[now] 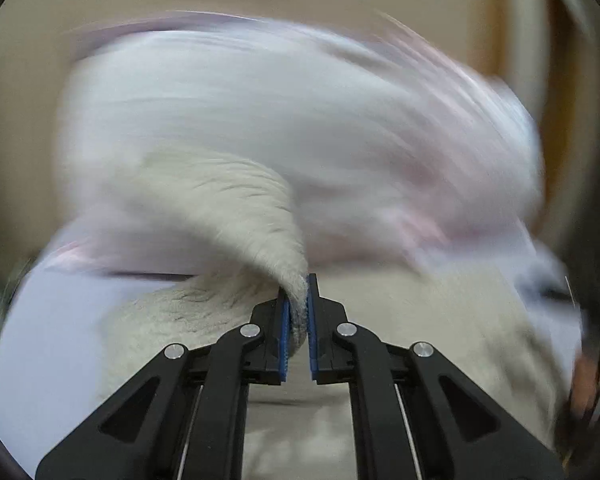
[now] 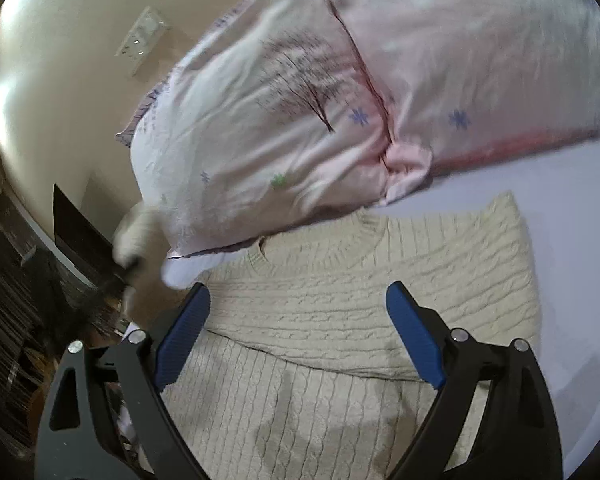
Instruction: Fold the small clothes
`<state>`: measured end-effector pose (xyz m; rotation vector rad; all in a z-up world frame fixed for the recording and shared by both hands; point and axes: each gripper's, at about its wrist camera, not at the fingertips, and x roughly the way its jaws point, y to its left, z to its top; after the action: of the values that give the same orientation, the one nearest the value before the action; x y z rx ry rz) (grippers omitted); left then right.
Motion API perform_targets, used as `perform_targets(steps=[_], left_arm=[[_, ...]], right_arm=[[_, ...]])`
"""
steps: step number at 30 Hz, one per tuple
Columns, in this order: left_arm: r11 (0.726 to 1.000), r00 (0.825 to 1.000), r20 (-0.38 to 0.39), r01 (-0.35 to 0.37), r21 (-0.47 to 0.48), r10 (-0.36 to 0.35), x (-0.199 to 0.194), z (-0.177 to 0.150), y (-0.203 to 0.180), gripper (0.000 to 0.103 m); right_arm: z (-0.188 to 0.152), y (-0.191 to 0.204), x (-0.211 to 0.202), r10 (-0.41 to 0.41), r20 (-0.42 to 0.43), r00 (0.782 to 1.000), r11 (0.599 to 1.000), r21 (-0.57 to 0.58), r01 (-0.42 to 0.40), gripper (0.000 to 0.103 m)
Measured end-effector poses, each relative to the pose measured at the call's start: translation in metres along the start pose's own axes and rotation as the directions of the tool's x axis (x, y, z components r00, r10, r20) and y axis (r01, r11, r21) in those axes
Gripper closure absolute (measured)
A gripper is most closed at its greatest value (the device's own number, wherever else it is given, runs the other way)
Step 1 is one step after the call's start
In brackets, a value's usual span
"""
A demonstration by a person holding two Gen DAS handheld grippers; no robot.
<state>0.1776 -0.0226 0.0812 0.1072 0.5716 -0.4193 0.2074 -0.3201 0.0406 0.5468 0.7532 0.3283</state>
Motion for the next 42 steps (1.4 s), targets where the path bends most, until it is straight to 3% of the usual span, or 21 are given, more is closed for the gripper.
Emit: perform_targets(steps=[2,4,5,7,9,15,20,24,26,31,33,35,37,40,42], left_arm=[[0.983,0.993,-0.104,0.077,0.169,-0.060,0.032,-0.024,-0.063,0.096],[0.971,0.981,-0.162,0.135,0.197,-0.104,0.040,-0.040,-0.083,0.094],[0.974,0.979,-0.166,0.147,0.170,-0.119,0.033,-0.046,-0.080,0.093],[0.986,0.982,-0.135,0.141,0.090,-0.128,0.010,-0.048,-0.059,0.090],[0.995,0.989,-0.113,0.097,0.031,-0.093,-0.010,-0.052,-0.031,0.088],[0.987,0.991,-0.126,-0.058,-0.151,0.039,-0.069,-0.095,0.053,0.070],[0.951,0.983,-0.184,-0.058,-0.304,0.001,-0.088,-0.141,0.080,0.063],[0.928,0.983,-0.177,-0.016,-0.373,-0.054,-0.096,-0.161,0.081,0.058],[0.924,0.983,-0.174,-0.006,-0.381,-0.065,-0.095,-0.166,0.079,0.053],[0.922,0.985,-0.158,0.004,-0.386,-0.070,-0.099,-0.171,0.076,0.050],[0.924,0.985,-0.155,0.004,-0.383,-0.069,-0.100,-0.172,0.075,0.049],[0.923,0.985,-0.155,0.007,-0.385,-0.072,-0.102,-0.173,0.074,0.049],[0.921,0.985,-0.153,0.014,-0.390,-0.080,-0.103,-0.174,0.073,0.049],[0.920,0.985,-0.152,0.017,-0.392,-0.084,-0.104,-0.174,0.072,0.048],[0.921,0.985,-0.154,0.015,-0.389,-0.081,-0.103,-0.173,0.069,0.046]], right_arm=[[-0.001,-0.016,0.013,-0.003,-0.054,0.999,0.998,0.065,0.007,0.015],[-0.002,-0.032,0.020,-0.002,-0.101,0.995,0.992,0.126,0.014,0.026],[-0.004,-0.042,0.022,-0.004,-0.121,0.993,0.987,0.161,0.024,0.034],[-0.005,-0.057,0.022,-0.008,-0.130,0.991,0.978,0.205,0.035,0.037],[-0.007,-0.070,0.024,-0.016,-0.149,0.989,0.967,0.248,0.053,0.048],[-0.022,-0.072,0.026,-0.022,-0.199,0.980,0.965,0.250,0.073,0.051],[-0.030,-0.049,0.027,-0.125,-0.222,0.967,0.982,0.113,0.153,0.051],[-0.047,-0.026,0.023,-0.222,-0.219,0.950,0.975,-0.057,0.214,0.055],[-0.058,-0.014,0.019,-0.276,-0.204,0.939,0.957,-0.148,0.250,0.056],[-0.083,0.011,0.022,-0.371,-0.181,0.911,0.896,-0.328,0.300,0.073],[-0.088,0.020,0.024,-0.410,-0.137,0.902,0.857,-0.396,0.329,0.098],[-0.078,0.017,0.017,-0.366,-0.130,0.921,0.887,-0.348,0.303,0.098],[-0.059,0.015,-0.001,-0.369,-0.040,0.929,0.887,-0.313,0.339,0.098],[-0.024,0.002,-0.020,-0.381,0.056,0.923,0.893,-0.238,0.383,0.098],[-0.008,-0.007,-0.015,-0.430,0.090,0.898,0.873,-0.214,0.439,0.098]])
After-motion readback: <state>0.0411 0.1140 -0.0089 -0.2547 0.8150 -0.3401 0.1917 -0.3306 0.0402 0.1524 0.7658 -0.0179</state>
